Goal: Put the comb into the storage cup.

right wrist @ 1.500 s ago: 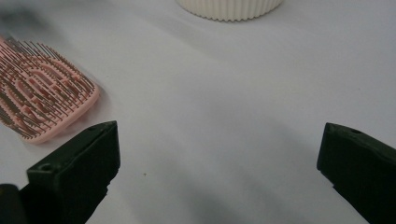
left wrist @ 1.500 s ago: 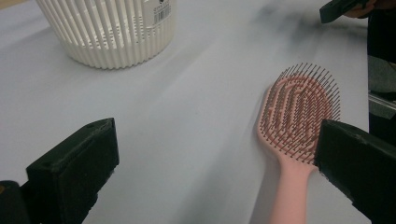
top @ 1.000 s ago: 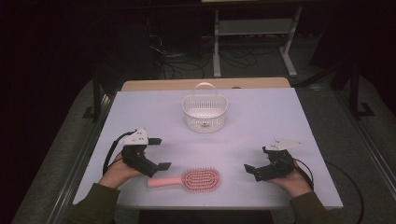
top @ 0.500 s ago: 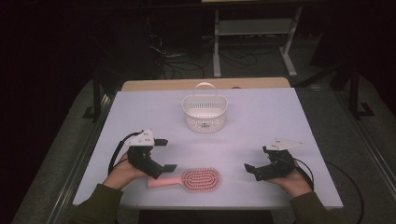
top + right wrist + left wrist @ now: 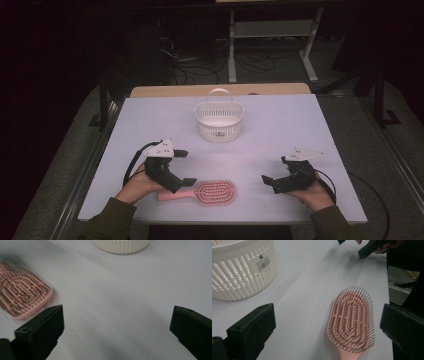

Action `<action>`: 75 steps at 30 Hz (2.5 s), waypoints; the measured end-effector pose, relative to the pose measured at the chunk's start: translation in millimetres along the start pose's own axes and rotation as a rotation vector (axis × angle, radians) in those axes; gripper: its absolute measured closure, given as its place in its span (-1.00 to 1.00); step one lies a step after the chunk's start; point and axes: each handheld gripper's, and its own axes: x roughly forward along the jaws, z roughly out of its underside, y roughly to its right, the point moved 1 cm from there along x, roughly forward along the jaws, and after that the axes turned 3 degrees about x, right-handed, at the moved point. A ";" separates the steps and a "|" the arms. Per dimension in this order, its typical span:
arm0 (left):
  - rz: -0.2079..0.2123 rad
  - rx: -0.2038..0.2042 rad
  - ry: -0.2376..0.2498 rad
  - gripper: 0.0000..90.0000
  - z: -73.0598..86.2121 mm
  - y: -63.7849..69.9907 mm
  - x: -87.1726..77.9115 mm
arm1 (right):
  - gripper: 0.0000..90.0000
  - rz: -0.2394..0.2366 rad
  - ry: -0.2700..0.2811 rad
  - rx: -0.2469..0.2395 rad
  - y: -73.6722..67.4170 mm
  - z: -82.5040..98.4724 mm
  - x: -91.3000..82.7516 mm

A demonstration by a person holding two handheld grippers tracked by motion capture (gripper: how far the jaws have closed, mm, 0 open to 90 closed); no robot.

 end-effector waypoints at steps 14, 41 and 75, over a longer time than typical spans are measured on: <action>0.024 0.015 -0.006 -0.99 -3.7 4.5 10.9 | -1.00 -0.001 -0.002 -0.001 0.0 0.0 0.3; 0.054 0.065 -0.089 -0.99 2.5 10.3 15.9 | -1.00 -0.002 -0.002 0.000 0.6 0.2 -0.2; 0.058 0.119 -0.202 -0.90 14.0 14.8 19.7 | -1.00 0.000 -0.003 0.000 1.0 0.2 -1.0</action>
